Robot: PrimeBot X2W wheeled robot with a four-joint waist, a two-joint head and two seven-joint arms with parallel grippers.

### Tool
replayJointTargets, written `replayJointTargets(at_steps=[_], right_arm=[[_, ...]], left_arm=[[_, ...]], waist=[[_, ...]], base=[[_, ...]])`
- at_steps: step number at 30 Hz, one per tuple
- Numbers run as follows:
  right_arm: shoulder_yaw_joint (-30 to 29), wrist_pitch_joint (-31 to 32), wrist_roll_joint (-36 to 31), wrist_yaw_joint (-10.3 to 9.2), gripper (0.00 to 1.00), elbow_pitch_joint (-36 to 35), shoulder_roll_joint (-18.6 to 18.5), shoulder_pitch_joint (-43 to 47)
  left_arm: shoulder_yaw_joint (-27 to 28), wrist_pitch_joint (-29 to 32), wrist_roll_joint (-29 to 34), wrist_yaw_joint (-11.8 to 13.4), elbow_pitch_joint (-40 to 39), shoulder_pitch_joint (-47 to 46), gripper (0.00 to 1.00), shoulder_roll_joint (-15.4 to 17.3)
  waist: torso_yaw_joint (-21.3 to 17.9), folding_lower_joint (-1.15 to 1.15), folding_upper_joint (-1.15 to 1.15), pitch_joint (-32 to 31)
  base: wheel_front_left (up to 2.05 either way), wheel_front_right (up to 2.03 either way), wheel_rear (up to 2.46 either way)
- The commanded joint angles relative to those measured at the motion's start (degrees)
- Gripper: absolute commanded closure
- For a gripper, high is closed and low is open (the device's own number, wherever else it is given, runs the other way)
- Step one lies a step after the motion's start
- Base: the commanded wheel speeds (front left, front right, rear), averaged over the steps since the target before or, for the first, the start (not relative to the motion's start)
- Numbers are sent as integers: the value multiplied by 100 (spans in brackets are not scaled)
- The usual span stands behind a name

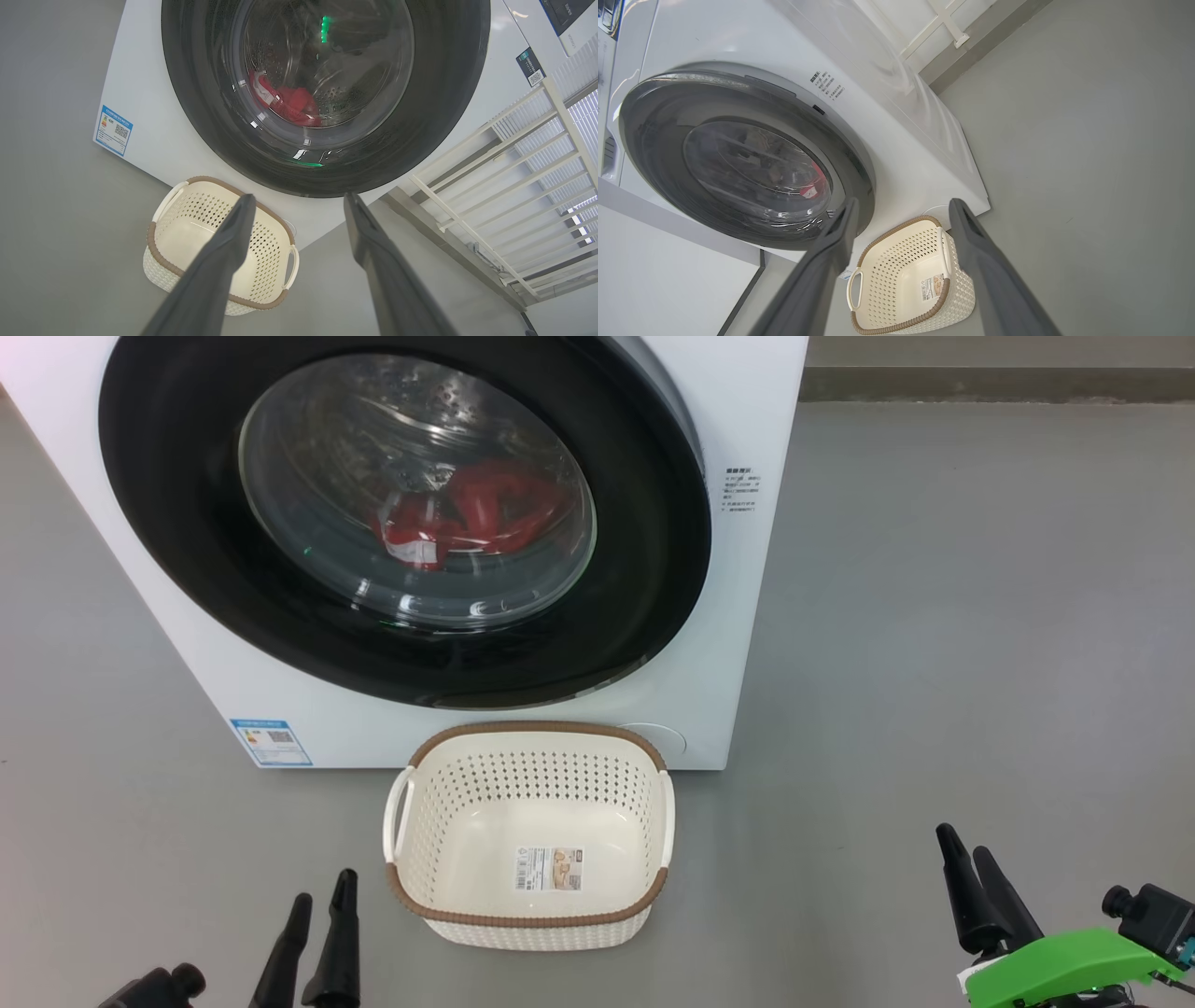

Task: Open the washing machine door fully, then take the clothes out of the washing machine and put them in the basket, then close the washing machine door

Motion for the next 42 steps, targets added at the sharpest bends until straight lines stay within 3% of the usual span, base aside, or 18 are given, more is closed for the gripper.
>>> replayJointTargets(at_steps=[1,42], right_arm=[[87,-81,-187,-2,0,-163,-117,-33],[176,-754,-2300,-4,0,-254,-236,224]], left_arm=[[81,-95,232,32,-203,-16,0,92],[-122,-776,3052,109,-599,250,0,129]], waist=[[4,0,0,2],[57,0,0,19]], base=[[0,0,0],[0,0,0]])
